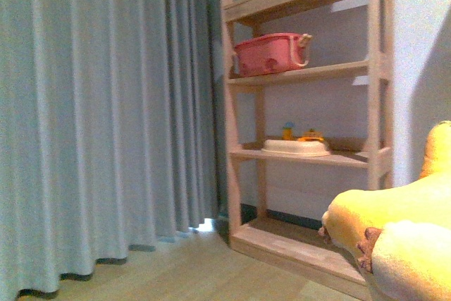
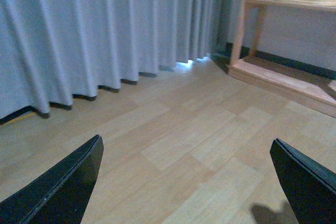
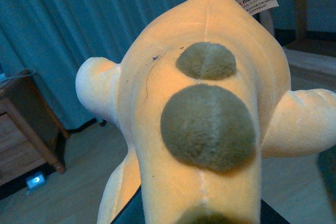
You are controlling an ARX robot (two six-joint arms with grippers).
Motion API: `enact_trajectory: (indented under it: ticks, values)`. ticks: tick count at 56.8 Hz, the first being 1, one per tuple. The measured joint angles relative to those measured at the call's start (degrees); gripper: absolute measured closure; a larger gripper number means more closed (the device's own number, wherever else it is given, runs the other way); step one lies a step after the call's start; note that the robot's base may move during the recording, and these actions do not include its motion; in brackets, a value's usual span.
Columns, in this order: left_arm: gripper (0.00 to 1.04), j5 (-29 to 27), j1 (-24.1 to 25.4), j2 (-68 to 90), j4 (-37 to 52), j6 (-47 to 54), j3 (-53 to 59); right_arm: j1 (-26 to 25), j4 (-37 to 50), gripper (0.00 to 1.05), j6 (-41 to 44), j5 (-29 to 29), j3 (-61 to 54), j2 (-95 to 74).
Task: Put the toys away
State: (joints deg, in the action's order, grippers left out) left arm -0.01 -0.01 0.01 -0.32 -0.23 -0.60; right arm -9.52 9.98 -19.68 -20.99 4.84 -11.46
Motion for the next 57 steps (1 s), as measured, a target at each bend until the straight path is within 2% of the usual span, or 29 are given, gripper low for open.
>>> enact_trajectory:
  ticks: [57]
  values:
    - [0.06, 0.4, 0.0, 0.0, 0.0, 0.0, 0.0, -0.1, 0.0, 0.88, 0.0, 0.7, 0.0, 0.0]
